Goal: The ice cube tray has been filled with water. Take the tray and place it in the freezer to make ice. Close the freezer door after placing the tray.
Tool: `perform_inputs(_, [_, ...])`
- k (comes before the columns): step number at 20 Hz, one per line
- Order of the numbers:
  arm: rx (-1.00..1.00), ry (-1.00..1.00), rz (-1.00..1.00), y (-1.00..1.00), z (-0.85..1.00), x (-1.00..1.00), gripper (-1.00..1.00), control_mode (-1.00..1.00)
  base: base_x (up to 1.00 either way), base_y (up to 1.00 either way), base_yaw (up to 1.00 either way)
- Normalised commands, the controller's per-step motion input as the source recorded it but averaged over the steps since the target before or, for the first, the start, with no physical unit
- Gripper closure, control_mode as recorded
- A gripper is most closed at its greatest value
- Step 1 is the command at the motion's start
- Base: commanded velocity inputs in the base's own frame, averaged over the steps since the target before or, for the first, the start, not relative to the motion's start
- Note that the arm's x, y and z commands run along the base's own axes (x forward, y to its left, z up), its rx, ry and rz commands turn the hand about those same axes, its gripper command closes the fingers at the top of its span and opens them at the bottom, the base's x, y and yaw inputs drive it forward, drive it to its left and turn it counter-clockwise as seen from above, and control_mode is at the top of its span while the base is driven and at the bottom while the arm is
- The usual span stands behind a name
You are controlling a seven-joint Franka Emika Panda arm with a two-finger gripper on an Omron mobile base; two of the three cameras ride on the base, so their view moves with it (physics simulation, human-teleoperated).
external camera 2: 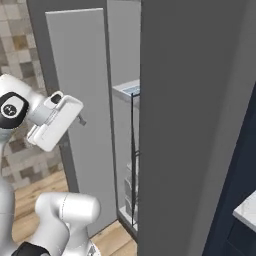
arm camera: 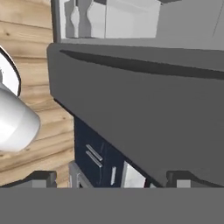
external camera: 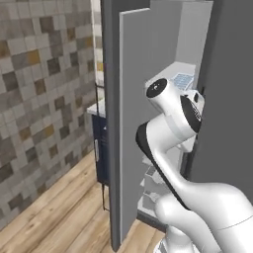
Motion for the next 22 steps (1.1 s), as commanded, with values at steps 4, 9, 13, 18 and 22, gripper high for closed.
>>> perform_inputs(4, [0.00, 0.00, 0.00, 0.00, 0.00, 0.00, -1.00, 1.00, -0.39, 0.10, -0.40])
perform_inputs(9, [0.00, 0.00, 0.00, 0.00, 0.00, 0.00, -1.00, 1.00, -0.42, 0.28, -0.40])
perform_inputs(13, [0.00, 0.00, 0.00, 0.00, 0.00, 0.00, -1.00, 1.00, -0.55, 0.35, -0.39])
perform_inputs(18, [0.00, 0.00, 0.00, 0.00, 0.00, 0.00, -1.00, 1.00, -0.48, 0.46, -0.38])
perform_inputs(22, [0.00, 0.00, 0.00, 0.00, 0.00, 0.00, -1.00, 1.00, -0.16, 0.68, -0.37])
